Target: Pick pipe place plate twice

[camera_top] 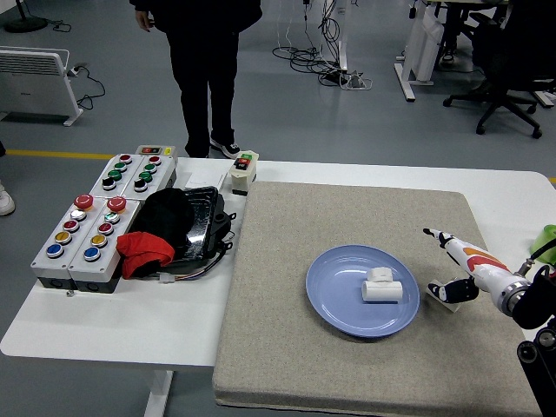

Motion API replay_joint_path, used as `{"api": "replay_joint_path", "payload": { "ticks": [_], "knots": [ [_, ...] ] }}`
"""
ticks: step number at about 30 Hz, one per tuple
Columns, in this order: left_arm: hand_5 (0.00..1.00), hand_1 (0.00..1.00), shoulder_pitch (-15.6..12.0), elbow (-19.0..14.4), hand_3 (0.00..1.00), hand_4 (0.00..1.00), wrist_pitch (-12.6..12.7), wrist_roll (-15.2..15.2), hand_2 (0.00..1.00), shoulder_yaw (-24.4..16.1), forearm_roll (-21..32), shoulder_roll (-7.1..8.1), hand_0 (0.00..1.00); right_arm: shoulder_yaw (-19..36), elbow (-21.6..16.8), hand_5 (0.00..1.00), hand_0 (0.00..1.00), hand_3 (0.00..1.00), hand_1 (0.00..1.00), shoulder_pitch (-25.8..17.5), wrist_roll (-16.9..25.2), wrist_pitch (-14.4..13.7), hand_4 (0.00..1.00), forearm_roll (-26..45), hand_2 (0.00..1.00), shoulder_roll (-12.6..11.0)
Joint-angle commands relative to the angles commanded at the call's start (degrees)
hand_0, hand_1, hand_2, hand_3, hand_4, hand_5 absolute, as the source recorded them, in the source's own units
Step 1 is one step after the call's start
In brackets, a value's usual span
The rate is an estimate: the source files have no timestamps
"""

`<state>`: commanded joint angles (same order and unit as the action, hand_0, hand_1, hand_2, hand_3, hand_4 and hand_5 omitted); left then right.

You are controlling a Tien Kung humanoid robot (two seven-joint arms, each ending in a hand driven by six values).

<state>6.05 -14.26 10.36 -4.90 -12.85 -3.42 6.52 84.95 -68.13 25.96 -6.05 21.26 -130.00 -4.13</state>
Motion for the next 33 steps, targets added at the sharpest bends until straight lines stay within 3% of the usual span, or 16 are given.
{"api": "replay_joint_path", "payload": {
  "ticks": [3, 13, 21, 22, 23, 28, 29, 33],
  "knots": [
    [0.998, 0.580, 0.1, 0.0, 0.585, 0.274, 0.0, 0.1, 0.506, 0.2, 0.2, -0.02, 0.621, 1.3, 1.0, 0.171, 0.988, 0.998, 0.925, -0.2, -0.8, 0.9, 0.735, 0.0, 0.998, 0.2],
    [0.998, 0.581, 0.3, 0.0, 0.585, 0.272, 0.0, 0.2, 0.508, 0.4, 0.6, -0.04, 0.622, 2.5, 5.5, 0.197, 0.966, 0.992, 0.911, 0.9, -1.8, -0.1, 0.736, 0.0, 0.998, 0.8],
    [0.998, 0.582, 0.3, 0.0, 0.586, 0.272, 0.0, 0.2, 0.507, 0.4, 0.6, -0.04, 0.622, 2.1, 6.4, 0.194, 0.928, 0.974, 0.867, 1.0, -2.2, 0.3, 0.729, 0.0, 0.979, 1.1],
    [0.998, 0.582, 0.3, 0.0, 0.586, 0.272, 0.0, 0.1, 0.507, 0.3, 0.5, -0.04, 0.622, 1.9, 6.6, 0.194, 0.928, 0.974, 0.867, 1.1, -2.2, -0.1, 0.729, 0.0, 0.979, 1.1],
    [0.998, 0.583, 0.3, 0.0, 0.585, 0.269, 0.0, 0.1, 0.508, 0.3, 0.4, -0.04, 0.622, 1.8, 6.7, 0.195, 0.843, 0.917, 0.810, 1.1, -2.3, -0.3, 0.720, 0.0, 0.939, 1.1],
    [0.998, 0.583, 0.3, 0.0, 0.585, 0.269, 0.0, 0.1, 0.508, 0.3, 0.5, -0.08, 0.622, 1.3, 7.5, 0.195, 0.843, 0.917, 0.810, 1.5, -2.4, -2.3, 0.720, 0.0, 0.939, 1.3],
    [0.998, 0.583, 0.3, 0.0, 0.586, 0.267, 0.0, 0.1, 0.508, 0.3, 0.5, -0.09, 0.622, 1.3, 7.6, 0.188, 0.742, 0.800, 0.733, 1.5, -2.4, -2.3, 0.674, 0.0, 0.774, 1.3],
    [0.998, 0.583, 0.4, 0.0, 0.586, 0.267, 0.0, 0.2, 0.508, 0.4, 0.7, -0.10, 0.622, 1.1, 8.0, 0.188, 0.742, 0.800, 0.733, 1.5, -2.8, -1.6, 0.674, 0.0, 0.774, 1.2]
  ]
}}
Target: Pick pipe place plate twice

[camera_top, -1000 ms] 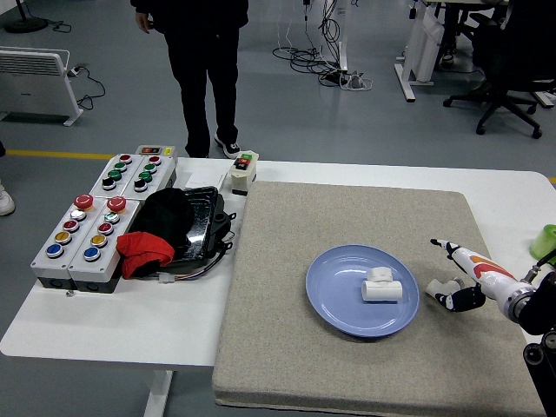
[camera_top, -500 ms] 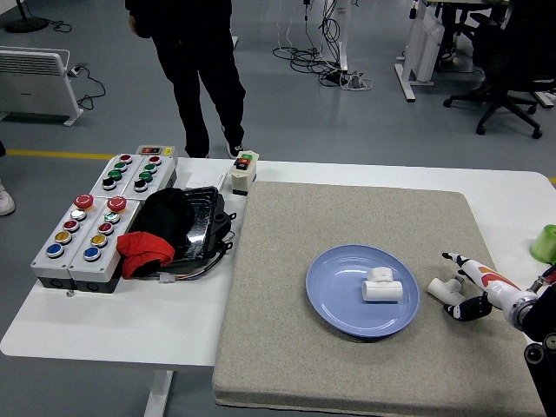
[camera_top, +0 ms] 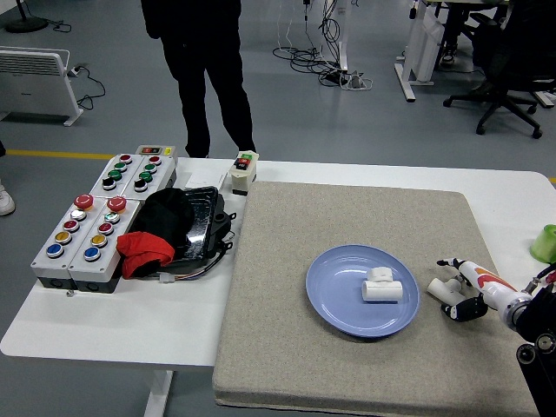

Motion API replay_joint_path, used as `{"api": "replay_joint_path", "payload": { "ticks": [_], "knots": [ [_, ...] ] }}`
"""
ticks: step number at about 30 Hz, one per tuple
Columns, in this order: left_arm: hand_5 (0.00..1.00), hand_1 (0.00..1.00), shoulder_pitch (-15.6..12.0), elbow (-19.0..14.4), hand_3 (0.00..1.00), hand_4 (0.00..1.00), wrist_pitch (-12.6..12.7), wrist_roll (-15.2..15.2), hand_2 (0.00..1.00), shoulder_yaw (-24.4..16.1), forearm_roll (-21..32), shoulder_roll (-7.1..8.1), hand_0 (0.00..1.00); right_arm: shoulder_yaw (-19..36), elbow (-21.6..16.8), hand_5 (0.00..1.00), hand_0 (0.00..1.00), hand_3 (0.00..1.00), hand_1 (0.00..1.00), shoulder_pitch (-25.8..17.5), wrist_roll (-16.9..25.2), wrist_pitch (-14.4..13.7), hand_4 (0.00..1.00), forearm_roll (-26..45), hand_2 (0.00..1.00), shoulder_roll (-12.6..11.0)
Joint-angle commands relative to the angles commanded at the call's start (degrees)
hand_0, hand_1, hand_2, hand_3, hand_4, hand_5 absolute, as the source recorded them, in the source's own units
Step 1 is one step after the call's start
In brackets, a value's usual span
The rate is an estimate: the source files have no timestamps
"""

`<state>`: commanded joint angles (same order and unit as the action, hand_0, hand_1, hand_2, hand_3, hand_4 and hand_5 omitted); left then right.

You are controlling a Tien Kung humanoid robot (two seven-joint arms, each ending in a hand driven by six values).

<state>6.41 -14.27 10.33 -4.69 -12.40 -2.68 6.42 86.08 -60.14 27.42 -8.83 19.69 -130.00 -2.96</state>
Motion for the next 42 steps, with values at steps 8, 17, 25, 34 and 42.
{"api": "replay_joint_path", "payload": {
  "ticks": [8, 17, 25, 34, 42],
  "knots": [
    [0.998, 0.584, 0.0, 0.0, 0.585, 0.266, 0.0, -0.1, 0.508, -0.1, -0.2, 0.01, 0.622, 0.0, 0.1, 0.113, 0.533, 0.721, 0.598, 0.0, 0.4, -0.9, 0.579, 0.0, 0.608, 0.0],
    [0.998, 0.584, 0.0, 0.0, 0.585, 0.266, -0.1, -0.1, 0.508, -0.2, -0.3, 0.03, 0.622, 0.1, -1.0, 0.077, 0.462, 0.699, 0.548, -0.2, 1.2, -3.1, 0.520, 0.0, 0.571, -0.2],
    [0.998, 0.584, 0.1, 0.0, 0.585, 0.265, -0.1, -0.1, 0.508, -0.1, -0.3, 0.04, 0.622, -1.3, -5.1, 0.078, 0.456, 0.692, 0.542, -0.3, 1.5, -4.7, 0.513, 0.5, 0.565, -0.5],
    [0.998, 0.584, 0.0, 0.0, 0.585, 0.265, -0.1, -0.2, 0.508, -0.2, -0.5, 0.06, 0.622, -7.8, -12.4, 0.104, 0.448, 0.681, 0.538, -0.2, 2.0, -5.1, 0.544, 6.1, 0.560, -1.1],
    [0.998, 0.582, -0.1, 0.0, 0.583, 0.266, -0.1, -0.2, 0.508, -0.2, -0.4, 0.07, 0.622, -15.8, -16.4, 0.081, 0.512, 0.680, 0.576, 0.7, 4.0, -3.4, 0.530, 8.8, 0.570, -1.8]
  ]
}}
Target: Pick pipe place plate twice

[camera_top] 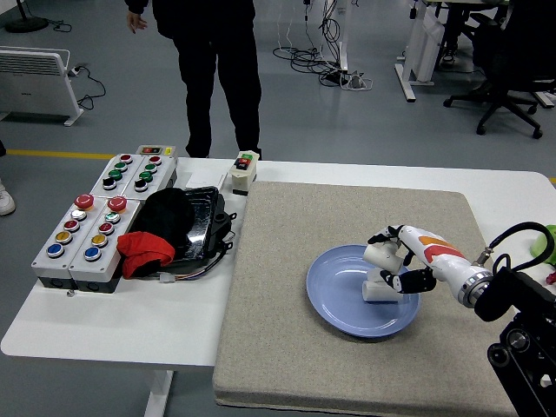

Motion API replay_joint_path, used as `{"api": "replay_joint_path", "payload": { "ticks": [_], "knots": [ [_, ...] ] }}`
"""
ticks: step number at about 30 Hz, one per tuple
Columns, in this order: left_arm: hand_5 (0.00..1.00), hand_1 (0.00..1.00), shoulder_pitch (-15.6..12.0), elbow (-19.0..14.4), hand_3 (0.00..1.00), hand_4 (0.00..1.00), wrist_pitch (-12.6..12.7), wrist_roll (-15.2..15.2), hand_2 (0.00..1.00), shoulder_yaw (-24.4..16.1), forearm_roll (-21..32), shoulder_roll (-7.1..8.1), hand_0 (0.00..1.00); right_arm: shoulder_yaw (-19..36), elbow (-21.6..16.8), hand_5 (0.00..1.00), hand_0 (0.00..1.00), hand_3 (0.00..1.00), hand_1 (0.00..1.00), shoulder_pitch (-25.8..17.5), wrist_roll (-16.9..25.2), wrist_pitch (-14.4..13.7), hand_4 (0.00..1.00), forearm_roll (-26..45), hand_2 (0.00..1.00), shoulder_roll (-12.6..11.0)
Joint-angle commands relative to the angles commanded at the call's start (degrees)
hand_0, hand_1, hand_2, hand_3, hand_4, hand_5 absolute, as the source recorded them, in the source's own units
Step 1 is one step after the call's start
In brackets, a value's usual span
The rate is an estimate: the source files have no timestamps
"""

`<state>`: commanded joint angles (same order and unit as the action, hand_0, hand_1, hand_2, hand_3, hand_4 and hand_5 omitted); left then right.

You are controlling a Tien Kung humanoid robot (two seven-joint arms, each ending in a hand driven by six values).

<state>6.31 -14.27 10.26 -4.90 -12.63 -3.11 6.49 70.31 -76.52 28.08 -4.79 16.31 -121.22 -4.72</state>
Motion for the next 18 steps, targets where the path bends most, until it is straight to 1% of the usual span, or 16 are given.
{"api": "replay_joint_path", "payload": {
  "ticks": [1, 2, 7, 8, 13, 14, 18],
  "knots": [
    [0.998, 0.582, 0.0, 0.0, 0.583, 0.266, 0.0, 0.0, 0.508, 0.0, 0.0, 0.00, 0.622, -0.8, 0.0, 0.081, 0.512, 0.680, 0.576, 0.2, 0.3, 0.0, 0.530, 0.0, 0.570, 0.0],
    [0.998, 0.582, 0.0, 0.0, 0.584, 0.267, 0.0, 0.0, 0.508, 0.0, 0.0, 0.00, 0.622, -2.1, 0.2, 0.082, 0.536, 0.679, 0.596, 0.4, 0.8, -0.3, 0.527, -0.1, 0.573, 0.0],
    [0.998, 0.582, -0.1, 0.0, 0.584, 0.267, 0.0, 0.0, 0.508, -0.2, -0.2, 0.00, 0.622, -6.0, 1.0, 0.082, 0.536, 0.679, 0.596, 1.5, 1.7, -0.2, 0.527, -0.7, 0.573, 0.1],
    [0.998, 0.582, -0.1, 0.0, 0.584, 0.267, 0.0, 0.0, 0.508, -0.2, -0.2, 0.00, 0.621, -6.5, 1.2, 0.078, 0.649, 0.691, 0.652, 1.7, 1.7, -0.1, 0.526, -0.9, 0.622, 0.1],
    [0.998, 0.582, -0.2, 0.0, 0.584, 0.267, 0.0, -0.1, 0.508, -0.2, -0.2, 0.02, 0.621, -8.6, 3.3, 0.078, 0.649, 0.691, 0.652, 2.6, 2.5, -0.6, 0.526, -2.1, 0.622, 0.2],
    [0.998, 0.581, -0.2, 0.0, 0.584, 0.268, 0.1, -0.1, 0.507, -0.2, -0.2, 0.02, 0.621, -9.0, 3.9, 0.082, 0.803, 0.748, 0.749, 2.9, 2.6, -0.7, 0.534, -2.7, 0.757, 0.3],
    [0.998, 0.581, -0.3, 0.0, 0.584, 0.268, 0.0, -0.1, 0.507, -0.3, -0.3, 0.02, 0.621, -10.2, 5.2, 0.082, 0.803, 0.748, 0.749, 3.5, 2.3, -0.5, 0.534, -4.2, 0.757, 0.4]
  ]
}}
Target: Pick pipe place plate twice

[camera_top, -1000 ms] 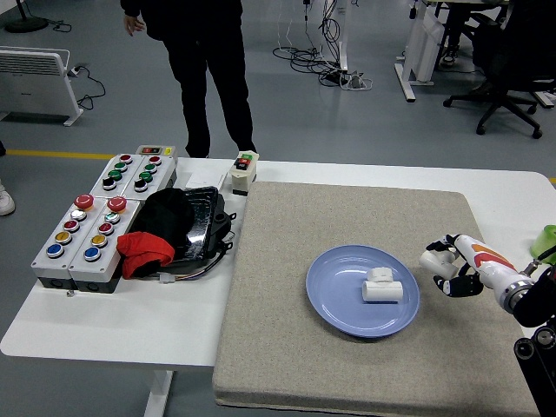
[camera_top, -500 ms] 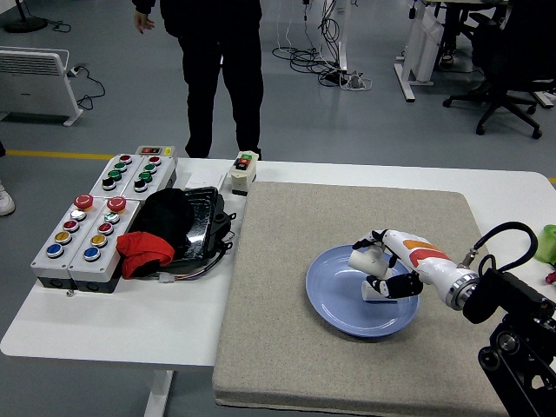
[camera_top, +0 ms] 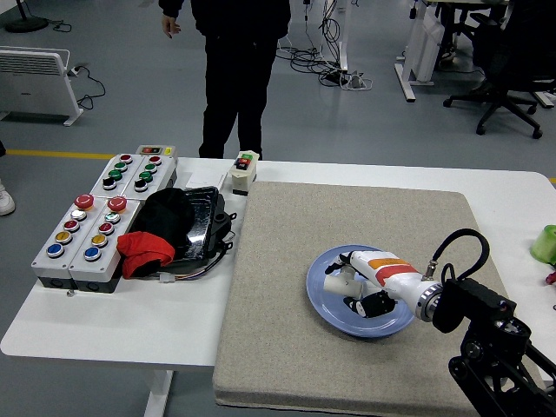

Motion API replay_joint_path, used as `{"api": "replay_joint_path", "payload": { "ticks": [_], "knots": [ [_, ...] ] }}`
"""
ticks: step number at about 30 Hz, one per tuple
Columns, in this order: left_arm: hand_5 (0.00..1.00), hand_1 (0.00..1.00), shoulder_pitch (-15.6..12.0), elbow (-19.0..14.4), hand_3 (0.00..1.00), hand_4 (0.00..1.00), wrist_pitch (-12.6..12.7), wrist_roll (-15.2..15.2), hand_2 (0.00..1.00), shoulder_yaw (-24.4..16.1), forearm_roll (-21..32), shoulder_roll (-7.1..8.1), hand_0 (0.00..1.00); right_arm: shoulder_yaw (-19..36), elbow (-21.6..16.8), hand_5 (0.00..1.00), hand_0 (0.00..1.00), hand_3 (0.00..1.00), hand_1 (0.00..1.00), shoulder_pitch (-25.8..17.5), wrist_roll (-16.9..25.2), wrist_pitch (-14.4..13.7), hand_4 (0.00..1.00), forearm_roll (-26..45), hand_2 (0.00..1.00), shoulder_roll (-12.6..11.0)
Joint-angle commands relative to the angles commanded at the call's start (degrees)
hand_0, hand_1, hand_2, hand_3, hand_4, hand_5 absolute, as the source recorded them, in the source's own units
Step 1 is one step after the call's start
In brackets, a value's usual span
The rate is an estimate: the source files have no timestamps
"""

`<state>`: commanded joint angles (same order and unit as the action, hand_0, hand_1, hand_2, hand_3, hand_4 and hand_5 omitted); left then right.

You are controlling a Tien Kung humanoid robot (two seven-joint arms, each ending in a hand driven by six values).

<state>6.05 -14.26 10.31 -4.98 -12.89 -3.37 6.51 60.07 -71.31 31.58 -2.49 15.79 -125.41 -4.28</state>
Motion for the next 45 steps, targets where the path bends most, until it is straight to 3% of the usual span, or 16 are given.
{"api": "replay_joint_path", "payload": {
  "ticks": [1, 2, 7, 8, 13, 14, 25, 26, 33, 39, 43, 44, 45],
  "knots": [
    [0.998, 0.581, 0.0, 0.0, 0.584, 0.268, 0.0, 0.0, 0.507, 0.0, 0.0, 0.00, 0.621, -0.2, 0.2, 0.082, 0.803, 0.748, 0.749, 0.1, -0.2, 0.2, 0.534, -0.3, 0.757, 0.1],
    [0.998, 0.581, 0.0, 0.0, 0.584, 0.270, 0.0, 0.0, 0.508, 0.0, 0.1, 0.00, 0.621, -0.4, 0.3, 0.100, 0.881, 0.833, 0.832, 0.2, -0.3, 0.4, 0.580, -0.5, 0.925, 0.1],
    [0.998, 0.581, 0.1, 0.0, 0.584, 0.270, -0.1, 0.1, 0.508, 0.3, 0.4, 0.05, 0.621, -1.1, 1.1, 0.100, 0.881, 0.833, 0.832, 0.7, -0.3, 1.5, 0.580, -2.2, 0.925, 0.3],
    [0.998, 0.581, 0.1, 0.0, 0.585, 0.271, -0.1, 0.2, 0.507, 0.3, 0.4, 0.06, 0.622, -1.2, 1.2, 0.147, 0.930, 0.904, 0.873, 0.7, -0.3, 1.5, 0.658, -2.3, 0.992, 0.3],
    [0.998, 0.581, 0.2, 0.0, 0.585, 0.271, -0.1, 0.2, 0.507, 0.4, 0.7, 0.06, 0.622, -1.2, 1.4, 0.147, 0.930, 0.904, 0.873, 0.7, 0.3, 1.5, 0.658, -3.0, 0.992, 0.3],
    [0.998, 0.581, 0.2, 0.0, 0.584, 0.271, -0.1, 0.2, 0.506, 0.4, 0.7, 0.05, 0.621, -1.2, 1.4, 0.170, 0.955, 0.963, 0.885, 0.7, 0.4, 1.5, 0.703, -3.0, 0.998, 0.3],
    [0.998, 0.580, 0.3, 0.0, 0.585, 0.272, -0.1, 0.3, 0.506, 0.5, 0.8, 0.07, 0.621, -0.3, 1.1, 0.145, 0.966, 0.968, 0.891, 0.6, 0.9, 1.6, 0.694, -3.2, 0.998, 0.4],
    [0.998, 0.579, 0.3, 0.0, 0.584, 0.273, -0.1, 0.3, 0.506, 0.5, 0.8, 0.07, 0.621, -0.2, 1.1, 0.133, 0.967, 0.972, 0.892, 0.6, 0.9, 1.5, 0.660, -3.1, 0.998, 0.4],
    [0.998, 0.579, 0.3, 0.0, 0.585, 0.273, -0.1, 0.2, 0.507, 0.5, 0.7, 0.08, 0.622, 1.3, 0.6, 0.166, 0.961, 0.963, 0.890, 0.2, 1.0, 0.5, 0.686, -2.6, 0.998, 0.4],
    [0.998, 0.578, 0.3, 0.0, 0.585, 0.273, -0.1, 0.2, 0.507, 0.5, 0.7, 0.08, 0.621, 4.2, -0.1, 0.166, 0.941, 0.942, 0.874, -0.6, 0.8, -3.7, 0.674, 0.1, 0.996, 0.6],
    [0.998, 0.578, 0.4, 0.0, 0.585, 0.273, -0.1, 0.2, 0.507, 0.6, 0.8, 0.07, 0.621, 7.0, 0.7, 0.166, 0.941, 0.942, 0.874, -1.3, 0.0, -9.1, 0.674, 3.7, 0.996, 1.1],
    [0.998, 0.580, 0.4, 0.0, 0.584, 0.274, -0.1, 0.3, 0.506, 0.6, 0.8, 0.07, 0.622, 7.8, 1.0, 0.102, 0.870, 0.882, 0.816, -1.4, -0.2, -10.4, 0.476, 4.8, 0.941, 1.2],
    [0.998, 0.580, 0.4, 0.0, 0.584, 0.274, -0.1, 0.2, 0.506, 0.6, 0.7, 0.07, 0.622, 8.9, 1.2, 0.102, 0.870, 0.882, 0.816, -1.7, -0.3, -12.0, 0.476, 6.2, 0.941, 1.3]
  ]
}}
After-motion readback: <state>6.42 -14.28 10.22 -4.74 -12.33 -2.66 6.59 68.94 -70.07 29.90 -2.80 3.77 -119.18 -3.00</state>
